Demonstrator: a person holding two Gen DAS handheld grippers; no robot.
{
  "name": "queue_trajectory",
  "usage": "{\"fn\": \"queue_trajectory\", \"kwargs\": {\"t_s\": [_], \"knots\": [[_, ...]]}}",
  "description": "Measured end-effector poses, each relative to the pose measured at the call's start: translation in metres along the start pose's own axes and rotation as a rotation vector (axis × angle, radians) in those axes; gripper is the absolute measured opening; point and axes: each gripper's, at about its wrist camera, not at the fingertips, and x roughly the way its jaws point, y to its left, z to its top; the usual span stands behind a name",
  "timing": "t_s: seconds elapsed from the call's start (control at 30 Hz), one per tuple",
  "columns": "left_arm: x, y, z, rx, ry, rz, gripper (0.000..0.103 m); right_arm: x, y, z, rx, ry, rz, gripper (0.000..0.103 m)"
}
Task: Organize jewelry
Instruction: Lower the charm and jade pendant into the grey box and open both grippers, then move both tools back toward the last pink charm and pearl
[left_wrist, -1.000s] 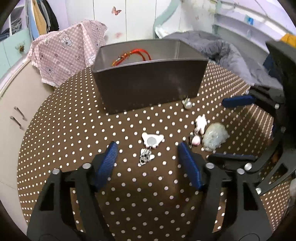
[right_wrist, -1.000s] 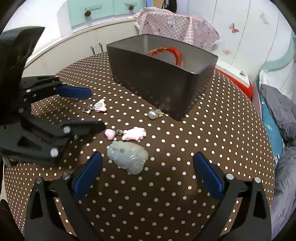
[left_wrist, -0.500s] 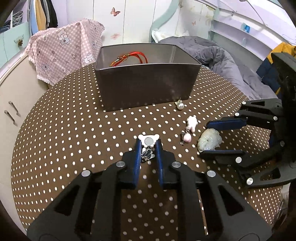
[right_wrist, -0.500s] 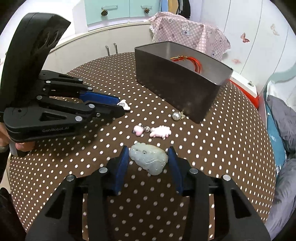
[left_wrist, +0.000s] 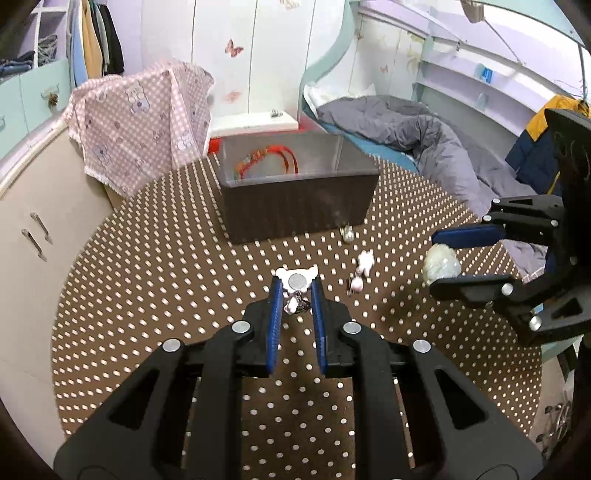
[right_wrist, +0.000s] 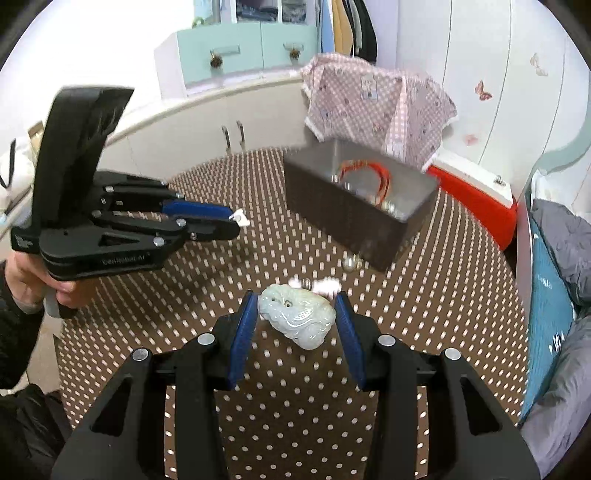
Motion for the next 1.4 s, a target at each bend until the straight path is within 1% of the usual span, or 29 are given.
{"fn": "queue_trajectory", "kwargs": {"t_s": [0.17,0.27,0.33,0.43,0.5,0.57,0.63,0.73,0.83,0.87,0.9,0.93,0.97,1.0,1.03,1.07,1.1,1.2,1.33,1.4], "knots": [[-0.022,0.007,0.026,0.006,-0.062,0.018,0.015,-0.021,-0.011,0.030,0.011,-0.077,-0.011,0.040],[-0.031,0.010,0.049,0.013,-0.099,0.031,0.015,-0.031,-0.022,0.052,0.032,-0.120,-0.017,0.040],[-0.035,0.012,0.066,0.011,-0.123,0.025,0.015,-0.037,-0.032,0.069,0.059,-0.149,-0.003,0.040],[-0.034,0.015,0.092,0.008,-0.142,0.018,0.015,-0.039,-0.043,0.090,0.087,-0.170,-0.012,0.040],[-0.028,0.017,0.108,0.004,-0.141,0.012,0.015,-0.036,-0.052,0.104,0.111,-0.173,-0.009,0.040],[-0.020,0.021,0.117,-0.002,-0.132,0.004,0.015,-0.029,-0.064,0.115,0.149,-0.169,-0.004,0.040],[-0.007,0.025,0.127,-0.009,-0.114,-0.003,0.016,-0.022,-0.072,0.120,0.183,-0.163,0.005,0.040],[0.017,0.028,0.137,-0.012,-0.076,0.002,0.016,-0.005,-0.087,0.126,0.251,-0.150,0.041,0.040],[0.032,0.032,0.140,-0.018,-0.052,0.006,0.016,0.011,-0.096,0.125,0.310,-0.126,0.063,0.041],[0.035,0.033,0.140,-0.023,-0.052,0.014,0.017,0.013,-0.100,0.125,0.333,-0.119,0.053,0.044],[0.037,0.035,0.140,-0.029,-0.048,0.020,0.017,0.015,-0.104,0.123,0.363,-0.121,0.050,0.058],[0.038,0.036,0.139,-0.039,-0.040,0.036,0.019,0.014,-0.108,0.121,0.396,-0.134,0.061,0.064],[0.038,0.037,0.139,-0.042,-0.038,0.051,0.037,0.010,-0.112,0.117,0.430,-0.160,0.078,0.068],[0.036,0.037,0.138,-0.043,-0.045,0.071,0.078,0.008,-0.112,0.115,0.438,-0.170,0.081,0.073],[0.029,0.036,0.135,-0.042,-0.083,0.106,0.090,0.004,-0.112,0.114,0.442,-0.180,0.074,0.078],[0.021,0.035,0.133,-0.035,-0.128,0.135,0.094,-0.002,-0.112,0.113,0.445,-0.191,0.057,0.089],[0.016,0.034,0.132,-0.029,-0.148,0.154,0.094,-0.009,-0.112,0.111,0.448,-0.207,0.045,0.096],[0.003,0.036,0.128,-0.042,-0.147,0.166,0.094,-0.026,-0.114,0.108,0.455,-0.230,0.007,0.096],[-0.024,0.035,0.118,-0.047,-0.198,0.201,0.094,-0.047,-0.109,0.103,0.435,-0.265,-0.022,0.096],[-0.035,0.033,0.115,-0.055,-0.219,0.194,0.094,-0.058,-0.104,0.100,0.423,-0.281,-0.049,0.096]]}}
